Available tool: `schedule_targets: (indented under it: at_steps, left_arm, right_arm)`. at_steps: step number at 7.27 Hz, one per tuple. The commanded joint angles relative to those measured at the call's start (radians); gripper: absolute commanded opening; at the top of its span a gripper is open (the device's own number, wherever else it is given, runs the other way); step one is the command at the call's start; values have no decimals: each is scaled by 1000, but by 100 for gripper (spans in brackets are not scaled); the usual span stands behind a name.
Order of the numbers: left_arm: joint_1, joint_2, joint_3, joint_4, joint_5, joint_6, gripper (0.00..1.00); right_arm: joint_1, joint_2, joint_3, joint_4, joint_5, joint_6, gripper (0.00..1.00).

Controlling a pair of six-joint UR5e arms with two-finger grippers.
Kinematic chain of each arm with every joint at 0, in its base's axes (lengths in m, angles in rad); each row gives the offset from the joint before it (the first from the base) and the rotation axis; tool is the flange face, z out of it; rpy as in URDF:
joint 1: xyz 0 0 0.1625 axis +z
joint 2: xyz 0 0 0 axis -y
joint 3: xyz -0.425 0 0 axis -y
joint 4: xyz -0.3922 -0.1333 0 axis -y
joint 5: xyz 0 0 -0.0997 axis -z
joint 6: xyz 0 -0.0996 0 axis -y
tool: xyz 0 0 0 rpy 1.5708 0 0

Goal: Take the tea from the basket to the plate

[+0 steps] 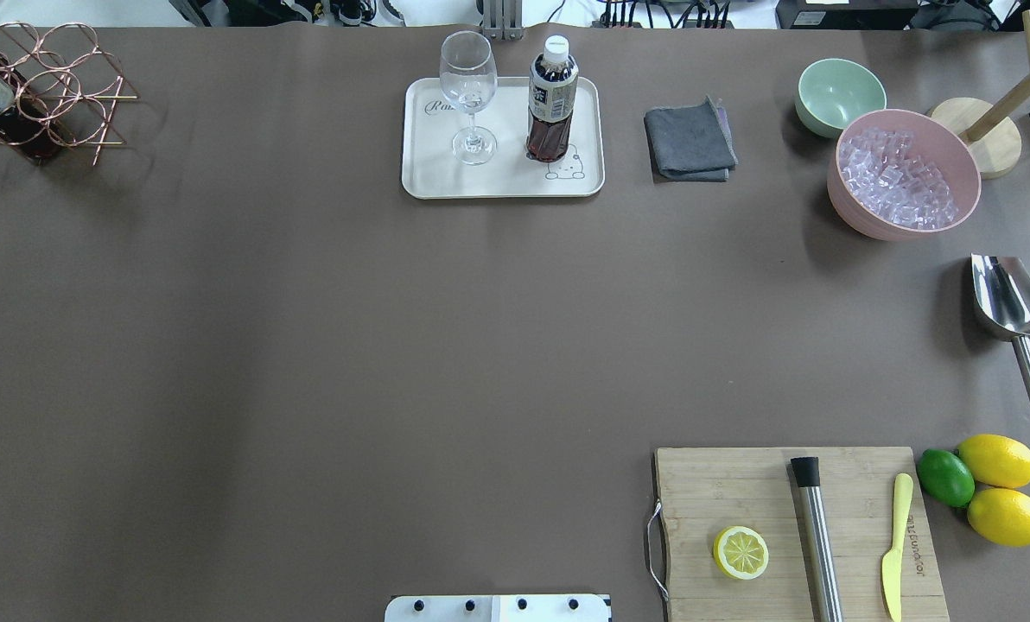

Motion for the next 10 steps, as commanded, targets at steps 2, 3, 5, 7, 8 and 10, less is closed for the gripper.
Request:
schedule_targets:
  at_steps: [2,3,5,7,8,10]
  left_arm:
    - [0,-9,-3,0,18,0,98]
    - [0,-10,0,0,18,0,98]
    - [0,-10,0,0,33,0,98]
    - [0,-14,-3,0,35,0,98]
    - [0,-14,0,0,35,0,98]
    - [0,-14,-2,0,33,0,98]
  right_arm:
    - [2,-8,-1,-1,5,-1,100]
    - [2,-11,2,-1,5,-1,100]
    - [2,-11,4,-1,5,-1,100]
    - [2,-11,5,0,5,-1,100]
    - [2,-11,7,0,5,-1,100]
    - [2,-11,5,-1,5,-1,100]
